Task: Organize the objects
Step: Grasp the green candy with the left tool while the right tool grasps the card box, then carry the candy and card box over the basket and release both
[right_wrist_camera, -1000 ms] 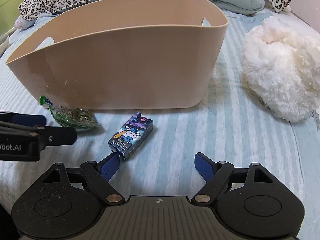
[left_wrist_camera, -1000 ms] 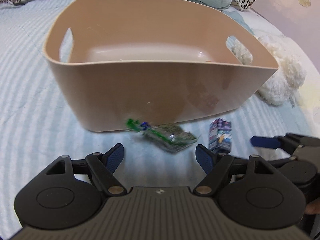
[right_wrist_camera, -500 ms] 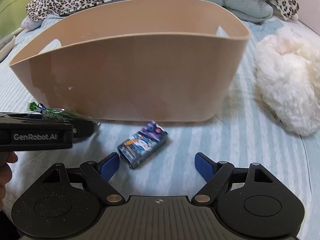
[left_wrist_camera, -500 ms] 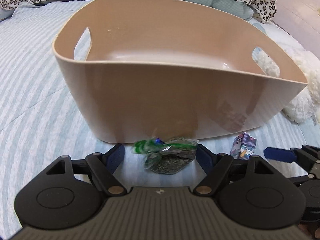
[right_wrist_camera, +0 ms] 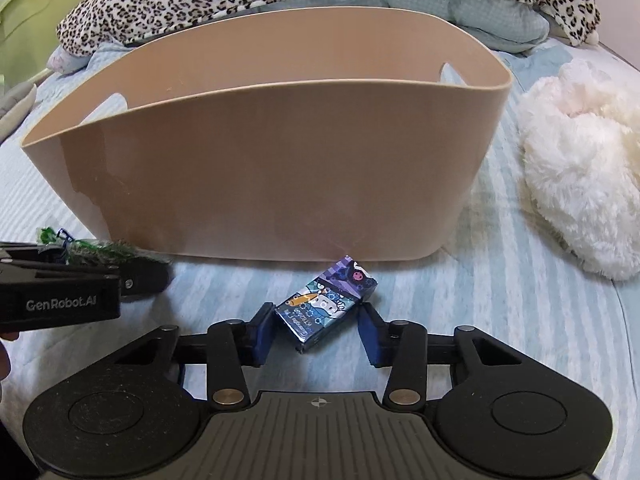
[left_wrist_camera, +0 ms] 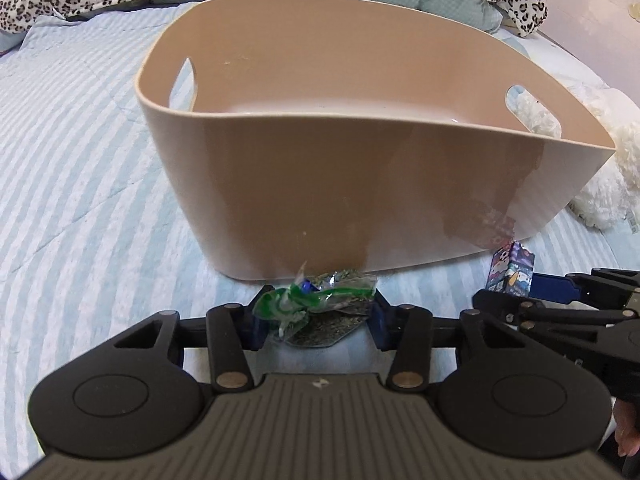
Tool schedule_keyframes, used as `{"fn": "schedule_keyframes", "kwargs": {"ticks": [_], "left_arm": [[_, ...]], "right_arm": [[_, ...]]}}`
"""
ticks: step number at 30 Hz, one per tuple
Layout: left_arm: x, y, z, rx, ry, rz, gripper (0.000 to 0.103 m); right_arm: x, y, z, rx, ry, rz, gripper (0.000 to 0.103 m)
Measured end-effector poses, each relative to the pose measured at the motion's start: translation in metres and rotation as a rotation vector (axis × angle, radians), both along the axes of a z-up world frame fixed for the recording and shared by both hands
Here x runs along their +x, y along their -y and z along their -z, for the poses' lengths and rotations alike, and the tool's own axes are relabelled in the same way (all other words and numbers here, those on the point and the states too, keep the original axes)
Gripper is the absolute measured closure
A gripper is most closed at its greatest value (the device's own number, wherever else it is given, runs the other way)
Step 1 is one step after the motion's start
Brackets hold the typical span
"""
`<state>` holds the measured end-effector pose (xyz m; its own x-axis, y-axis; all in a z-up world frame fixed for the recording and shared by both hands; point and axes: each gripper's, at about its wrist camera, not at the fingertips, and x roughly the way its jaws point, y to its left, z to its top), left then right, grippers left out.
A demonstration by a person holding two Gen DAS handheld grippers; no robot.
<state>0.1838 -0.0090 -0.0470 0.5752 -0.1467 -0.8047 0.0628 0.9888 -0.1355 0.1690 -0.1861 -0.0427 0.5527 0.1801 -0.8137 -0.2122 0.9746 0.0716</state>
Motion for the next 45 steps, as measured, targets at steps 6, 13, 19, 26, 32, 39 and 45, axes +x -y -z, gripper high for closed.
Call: {"fn": "schedule_keyframes", "kwargs": {"ticks": [6, 13, 19, 26, 32, 39, 45], "left_arm": [[-0.007, -0.004, -0.004, -0.001, -0.004, -0.004, 0.054], [-0.014, -0.009, -0.008, 0.0, -0.005, 0.001, 0.054], [-0.028, -0.017, -0.015, 0.003, 0.006, 0.008, 0.054], [-0.051, -0.015, -0.034, 0.026, 0.063, 0.064, 0.054], [-0.067, -0.007, -0.055, 0.033, 0.116, 0.112, 0.054], [-0.08, 0.001, -0.089, 0.032, 0.205, 0.151, 0.054], [-0.072, 0.004, -0.125, 0.041, 0.286, 0.138, 0.054]], "right_arm": [[-0.003, 0.008, 0.001, 0.023, -0.006, 0.019, 0.073], [-0.014, -0.006, -0.008, 0.03, 0.009, 0.036, 0.079], [-0.029, -0.008, -0.022, 0.028, 0.041, 0.05, 0.08], [-0.057, 0.0, -0.039, 0.083, 0.065, 0.068, 0.08], [-0.082, 0.0, -0.069, 0.119, 0.149, 0.046, 0.08], [-0.095, 0.002, -0.108, 0.149, 0.243, 0.02, 0.08], [-0.089, 0.005, -0.137, 0.166, 0.335, 0.027, 0.08]]}}
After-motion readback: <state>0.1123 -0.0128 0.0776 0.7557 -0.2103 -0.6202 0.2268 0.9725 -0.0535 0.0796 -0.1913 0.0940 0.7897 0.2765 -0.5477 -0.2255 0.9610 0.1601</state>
